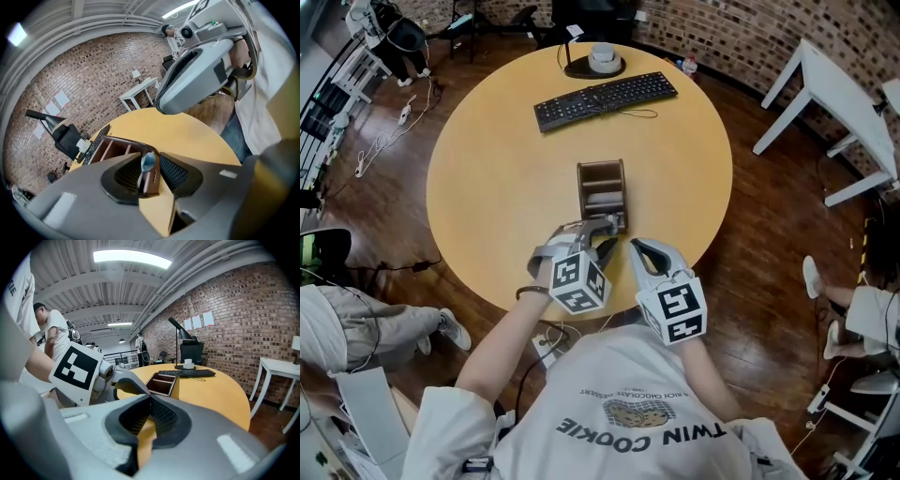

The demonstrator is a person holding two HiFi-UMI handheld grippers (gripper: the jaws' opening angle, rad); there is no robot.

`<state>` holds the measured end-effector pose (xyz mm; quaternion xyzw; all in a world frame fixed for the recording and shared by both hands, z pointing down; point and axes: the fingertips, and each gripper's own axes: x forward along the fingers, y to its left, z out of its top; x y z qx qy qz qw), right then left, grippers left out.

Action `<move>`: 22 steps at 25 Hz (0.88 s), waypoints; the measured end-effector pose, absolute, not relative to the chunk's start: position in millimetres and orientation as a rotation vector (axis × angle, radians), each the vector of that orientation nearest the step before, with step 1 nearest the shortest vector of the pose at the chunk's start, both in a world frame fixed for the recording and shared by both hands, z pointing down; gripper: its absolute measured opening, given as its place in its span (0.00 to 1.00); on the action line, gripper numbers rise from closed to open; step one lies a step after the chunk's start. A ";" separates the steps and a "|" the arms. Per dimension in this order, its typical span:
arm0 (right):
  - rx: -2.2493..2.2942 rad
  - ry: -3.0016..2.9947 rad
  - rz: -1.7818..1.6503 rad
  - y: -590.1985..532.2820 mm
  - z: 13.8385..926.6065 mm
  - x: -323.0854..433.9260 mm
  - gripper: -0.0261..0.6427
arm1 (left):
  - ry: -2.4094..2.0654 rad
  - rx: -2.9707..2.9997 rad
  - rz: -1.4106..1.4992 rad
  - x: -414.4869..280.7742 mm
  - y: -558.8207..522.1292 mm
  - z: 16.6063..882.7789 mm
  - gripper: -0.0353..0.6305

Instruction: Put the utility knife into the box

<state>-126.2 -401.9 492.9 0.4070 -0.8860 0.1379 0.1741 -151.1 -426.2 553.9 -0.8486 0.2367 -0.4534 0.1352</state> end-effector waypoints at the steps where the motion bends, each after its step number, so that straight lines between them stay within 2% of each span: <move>1: 1.152 -2.513 0.388 -399.7 492.6 -126.3 0.04 | 0.695 -2.458 -1.310 -152.5 -424.7 552.8 0.25; 8: 1.123 -2.513 0.367 -372.5 483.7 -133.2 0.04 | 0.806 -2.505 -1.250 -166.1 -398.0 533.3 0.25; 16: 1.108 -2.518 0.334 -335.0 475.2 -140.7 0.04 | 0.929 -2.586 -1.130 -174.1 -354.5 517.3 0.15; 22: 1.066 -2.522 0.320 -307.6 470.5 -146.2 0.04 | 1.004 -2.664 -1.040 -169.4 -323.3 507.2 0.13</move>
